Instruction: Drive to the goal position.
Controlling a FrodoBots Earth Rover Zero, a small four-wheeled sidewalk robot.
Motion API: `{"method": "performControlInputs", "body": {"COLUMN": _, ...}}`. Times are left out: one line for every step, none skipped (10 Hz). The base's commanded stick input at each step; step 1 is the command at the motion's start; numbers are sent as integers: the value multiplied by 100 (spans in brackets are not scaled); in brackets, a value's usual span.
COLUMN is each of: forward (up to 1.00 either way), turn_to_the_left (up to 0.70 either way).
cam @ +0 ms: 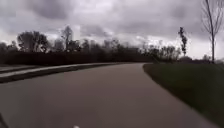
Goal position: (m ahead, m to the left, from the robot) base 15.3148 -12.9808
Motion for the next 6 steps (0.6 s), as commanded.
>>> {"method": "performControlInputs", "body": {"forward": 100, "turn_to_the_left": 0}}
{"method": "performControlInputs", "body": {"forward": 100, "turn_to_the_left": 0}}
{"method": "performControlInputs", "body": {"forward": 100, "turn_to_the_left": 0}}
{"method": "performControlInputs", "body": {"forward": 100, "turn_to_the_left": 0}}
{"method": "performControlInputs", "body": {"forward": 100, "turn_to_the_left": 0}}
{"method": "performControlInputs", "body": {"forward": 100, "turn_to_the_left": 0}}
